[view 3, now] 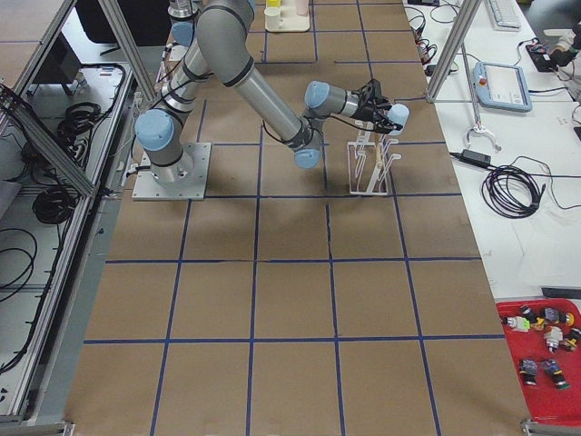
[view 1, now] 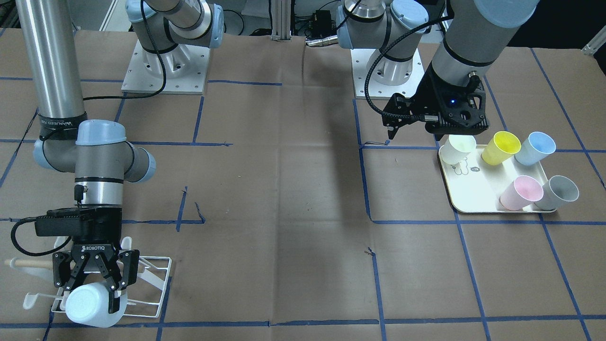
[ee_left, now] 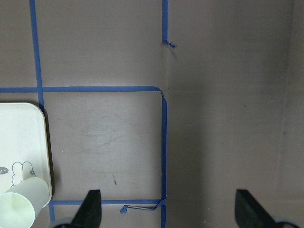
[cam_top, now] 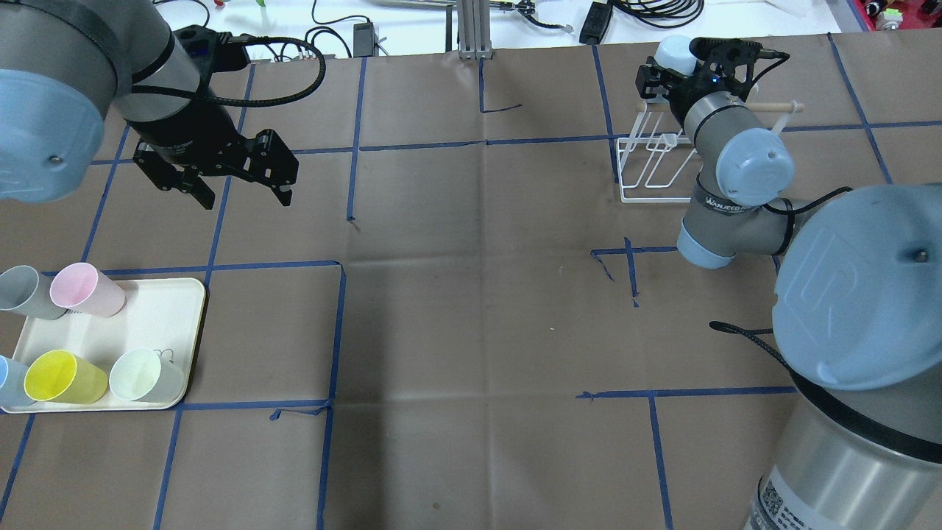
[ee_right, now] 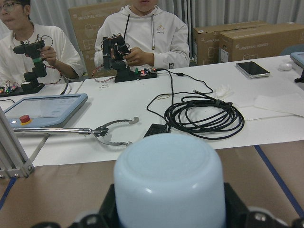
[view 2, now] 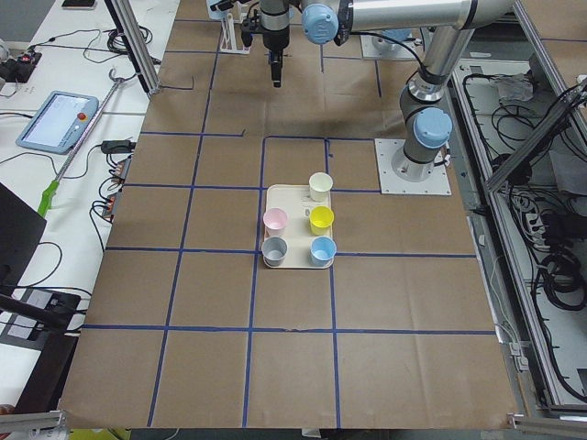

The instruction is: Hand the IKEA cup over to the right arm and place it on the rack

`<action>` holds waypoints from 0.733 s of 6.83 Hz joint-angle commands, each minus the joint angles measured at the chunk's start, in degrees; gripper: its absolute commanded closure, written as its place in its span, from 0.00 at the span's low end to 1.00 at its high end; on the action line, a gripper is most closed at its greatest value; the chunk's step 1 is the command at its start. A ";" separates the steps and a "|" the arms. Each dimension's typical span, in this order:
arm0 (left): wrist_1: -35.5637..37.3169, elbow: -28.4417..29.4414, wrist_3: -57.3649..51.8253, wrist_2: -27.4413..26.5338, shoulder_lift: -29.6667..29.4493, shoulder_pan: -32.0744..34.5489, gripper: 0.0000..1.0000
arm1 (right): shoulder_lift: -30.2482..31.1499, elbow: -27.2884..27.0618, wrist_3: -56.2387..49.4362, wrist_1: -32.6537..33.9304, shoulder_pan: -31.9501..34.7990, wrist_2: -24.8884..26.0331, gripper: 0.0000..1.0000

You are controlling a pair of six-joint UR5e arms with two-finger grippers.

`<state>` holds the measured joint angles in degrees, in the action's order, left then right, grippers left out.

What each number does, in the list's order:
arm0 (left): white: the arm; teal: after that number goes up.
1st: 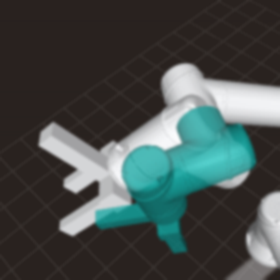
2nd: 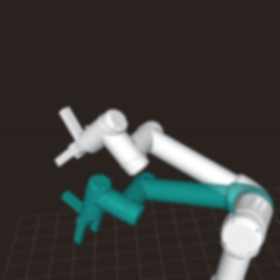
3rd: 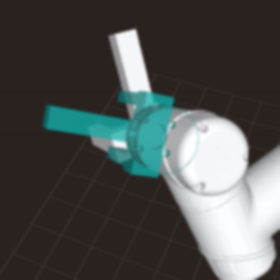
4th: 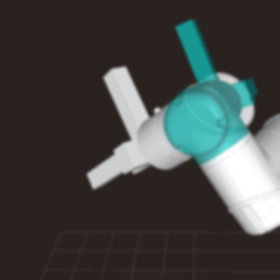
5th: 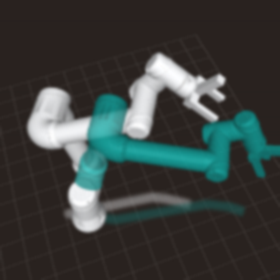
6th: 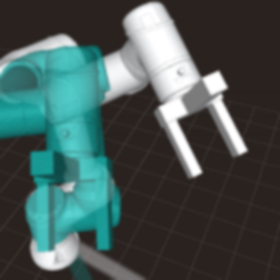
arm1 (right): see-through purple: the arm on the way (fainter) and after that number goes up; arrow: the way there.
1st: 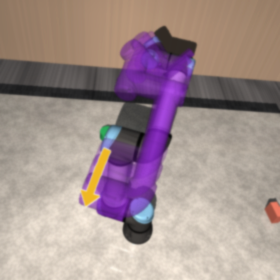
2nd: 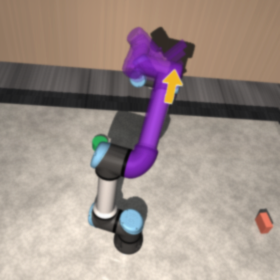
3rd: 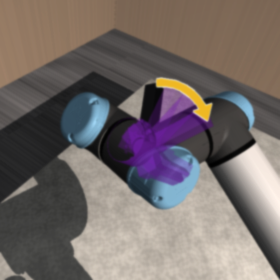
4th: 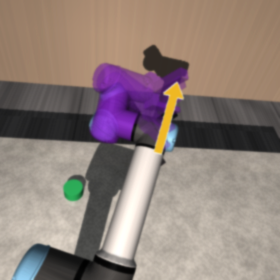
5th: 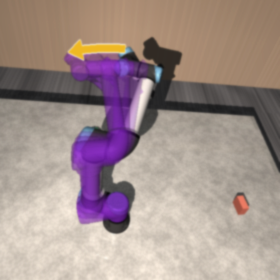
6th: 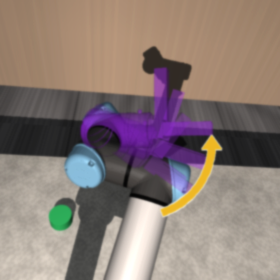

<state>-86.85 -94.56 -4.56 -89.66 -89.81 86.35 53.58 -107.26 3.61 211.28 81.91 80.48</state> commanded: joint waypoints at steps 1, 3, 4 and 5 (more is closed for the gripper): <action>0.01 -2.98 -6.48 -0.61 2.44 -7.03 0.01 | 0.04 0.12 -0.01 -1.13 0.00 -0.06 0.01; 0.62 -10.34 -17.88 -0.26 7.52 -18.44 0.01 | 0.65 0.38 0.08 -4.18 0.00 -0.50 0.00; 0.80 -13.43 -21.95 -0.34 9.81 -23.28 0.01 | 1.52 0.91 0.26 -6.03 0.00 -0.76 0.00; 0.80 -15.90 -26.77 -0.34 11.92 -27.68 0.01 | 3.27 2.04 0.43 -6.05 0.09 -1.29 0.00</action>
<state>-86.16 -107.29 -25.92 -89.99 -80.42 63.98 55.27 -106.21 3.85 206.10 81.94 79.68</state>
